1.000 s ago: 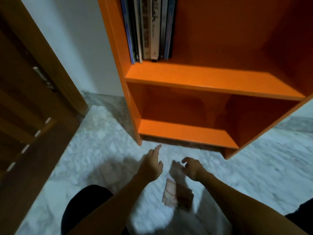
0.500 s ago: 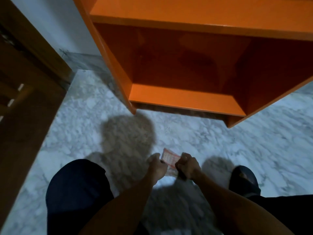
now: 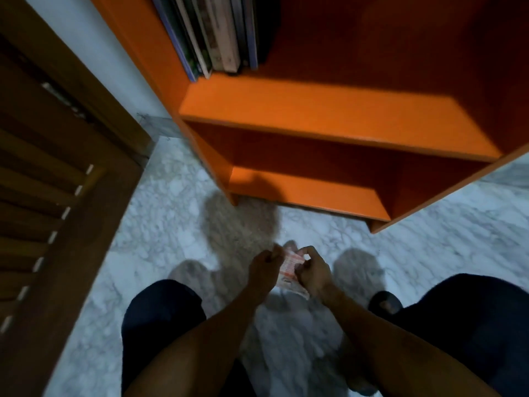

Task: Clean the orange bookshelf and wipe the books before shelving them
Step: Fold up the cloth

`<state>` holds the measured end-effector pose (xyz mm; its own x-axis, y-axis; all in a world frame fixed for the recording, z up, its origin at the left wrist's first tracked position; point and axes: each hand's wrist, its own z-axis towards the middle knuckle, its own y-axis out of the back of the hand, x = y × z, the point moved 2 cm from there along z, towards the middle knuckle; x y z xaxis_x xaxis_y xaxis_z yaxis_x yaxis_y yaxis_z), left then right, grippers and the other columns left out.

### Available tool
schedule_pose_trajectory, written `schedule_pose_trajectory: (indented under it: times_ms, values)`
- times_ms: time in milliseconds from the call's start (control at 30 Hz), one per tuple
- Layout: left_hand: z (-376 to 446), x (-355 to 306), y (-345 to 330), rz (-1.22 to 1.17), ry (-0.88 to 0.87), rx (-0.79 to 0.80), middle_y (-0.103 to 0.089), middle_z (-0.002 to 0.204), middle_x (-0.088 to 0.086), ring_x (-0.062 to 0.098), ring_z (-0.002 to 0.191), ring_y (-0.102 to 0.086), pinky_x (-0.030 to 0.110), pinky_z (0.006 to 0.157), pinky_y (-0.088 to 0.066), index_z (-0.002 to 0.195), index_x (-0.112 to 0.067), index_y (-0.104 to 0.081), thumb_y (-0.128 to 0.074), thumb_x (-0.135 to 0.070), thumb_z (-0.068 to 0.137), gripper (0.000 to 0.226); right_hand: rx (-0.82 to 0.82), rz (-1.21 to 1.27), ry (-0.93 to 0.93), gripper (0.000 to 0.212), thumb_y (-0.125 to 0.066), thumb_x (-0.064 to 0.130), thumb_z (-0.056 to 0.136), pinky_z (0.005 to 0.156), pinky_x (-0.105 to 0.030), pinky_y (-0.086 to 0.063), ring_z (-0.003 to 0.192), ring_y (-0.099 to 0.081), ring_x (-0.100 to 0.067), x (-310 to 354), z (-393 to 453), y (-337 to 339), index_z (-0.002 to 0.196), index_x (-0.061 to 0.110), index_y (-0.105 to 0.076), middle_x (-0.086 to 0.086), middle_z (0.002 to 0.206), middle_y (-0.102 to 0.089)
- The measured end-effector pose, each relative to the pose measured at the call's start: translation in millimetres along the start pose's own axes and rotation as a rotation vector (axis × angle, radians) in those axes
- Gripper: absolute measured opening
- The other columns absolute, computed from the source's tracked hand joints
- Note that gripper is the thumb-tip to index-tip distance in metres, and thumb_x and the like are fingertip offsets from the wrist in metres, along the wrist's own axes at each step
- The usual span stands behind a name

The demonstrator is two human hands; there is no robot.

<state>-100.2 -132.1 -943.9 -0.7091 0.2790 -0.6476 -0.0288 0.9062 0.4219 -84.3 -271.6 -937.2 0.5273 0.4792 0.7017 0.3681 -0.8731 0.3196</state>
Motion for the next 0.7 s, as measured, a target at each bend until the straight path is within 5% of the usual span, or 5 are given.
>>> schedule_pose_trajectory:
  times_ms: [200, 333, 467, 600, 700]
  values:
    - [-111.4, -138.5, 81.3, -0.043, -0.224, -0.024, -0.066, 0.079, -0.004, 0.019, 0.073, -0.065, 0.027, 0.062, -0.048, 0.097, -0.031, -0.063, -0.06, -0.031, 0.094, 0.004, -0.007, 0.091, 0.191, 0.019, -0.054, -0.014, 0.091, 0.036, -0.015, -0.03, 0.036, -0.039, -0.004, 135.5, -105.4, 82.7, 0.094, 0.004, -0.05, -0.004, 0.058, -0.044]
    - [-189.1, -224.6, 141.2, -0.008, -0.355, 0.047, -0.068, 0.094, -0.003, 0.012, 0.079, -0.064, 0.018, 0.063, -0.047, 0.121, -0.029, -0.065, -0.063, -0.01, 0.09, 0.037, 0.017, 0.069, 0.295, 0.019, -0.056, -0.006, 0.091, 0.042, -0.021, -0.036, 0.039, -0.04, -0.01, 224.3, -176.8, 132.4, 0.101, 0.01, -0.058, -0.005, 0.059, -0.046]
    - [-260.7, -306.0, 199.7, 0.063, -0.449, 0.079, -0.07, 0.099, -0.002, 0.014, 0.09, -0.064, 0.011, 0.066, -0.043, 0.109, -0.014, -0.067, -0.063, -0.015, 0.093, 0.016, -0.043, -0.032, 0.47, 0.014, -0.067, 0.02, 0.091, 0.053, -0.04, -0.051, 0.056, -0.056, -0.023, 308.1, -252.1, 175.7, 0.087, 0.032, -0.059, -0.008, 0.077, -0.056]
    - [-315.0, -368.5, 246.3, 0.099, -0.586, 0.131, -0.061, 0.072, -0.008, 0.01, 0.068, -0.055, 0.024, 0.061, -0.041, 0.083, -0.028, -0.06, -0.068, -0.022, 0.091, 0.012, -0.205, -0.279, 0.694, 0.008, -0.053, 0.048, 0.096, 0.08, -0.038, -0.044, 0.089, -0.053, -0.006, 376.4, -324.0, 208.8, 0.091, 0.043, -0.05, 0.019, 0.091, -0.054]
    - [-344.5, -404.4, 272.6, 0.17, -0.718, 0.196, -0.053, 0.069, -0.009, 0.011, 0.066, -0.049, 0.029, 0.063, -0.036, 0.073, -0.036, -0.059, -0.07, -0.03, 0.088, 0.02, -0.311, -0.308, 0.764, 0.011, -0.052, 0.038, 0.096, 0.069, -0.04, -0.044, 0.074, -0.055, -0.008, 422.2, -373.7, 234.1, 0.088, 0.04, -0.046, 0.012, 0.073, -0.058]
